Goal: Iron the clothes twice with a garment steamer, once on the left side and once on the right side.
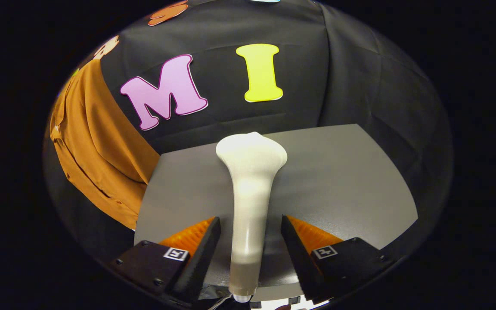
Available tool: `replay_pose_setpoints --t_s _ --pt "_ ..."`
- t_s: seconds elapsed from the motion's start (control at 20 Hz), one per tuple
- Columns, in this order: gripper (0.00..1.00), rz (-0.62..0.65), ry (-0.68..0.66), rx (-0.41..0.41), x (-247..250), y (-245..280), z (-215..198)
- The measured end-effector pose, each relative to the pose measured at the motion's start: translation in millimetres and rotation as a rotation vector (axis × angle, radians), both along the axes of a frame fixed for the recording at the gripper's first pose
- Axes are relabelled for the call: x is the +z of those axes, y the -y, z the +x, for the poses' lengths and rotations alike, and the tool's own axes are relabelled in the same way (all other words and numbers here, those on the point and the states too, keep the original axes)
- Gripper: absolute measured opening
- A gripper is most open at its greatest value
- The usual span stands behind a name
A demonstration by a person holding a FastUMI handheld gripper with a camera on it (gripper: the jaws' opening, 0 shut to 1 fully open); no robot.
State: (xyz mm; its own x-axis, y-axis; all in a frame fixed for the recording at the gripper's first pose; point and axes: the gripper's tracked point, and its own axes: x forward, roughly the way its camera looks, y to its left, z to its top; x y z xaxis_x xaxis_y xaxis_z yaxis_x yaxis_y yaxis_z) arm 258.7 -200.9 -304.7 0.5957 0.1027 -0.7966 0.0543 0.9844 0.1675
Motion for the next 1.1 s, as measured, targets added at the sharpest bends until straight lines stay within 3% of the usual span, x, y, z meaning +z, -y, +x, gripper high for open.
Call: replay_pose_setpoints --t_s 0.1,0.4,0.8,1.1 --pt "0.65 0.010 -0.040 -0.004 -9 0 0" --pt "0.28 0.013 -0.061 0.013 -7 -4 1" --pt "0.28 0.026 0.061 -0.035 35 2 -11" --pt "0.28 -0.014 0.240 -0.077 80 6 -29"
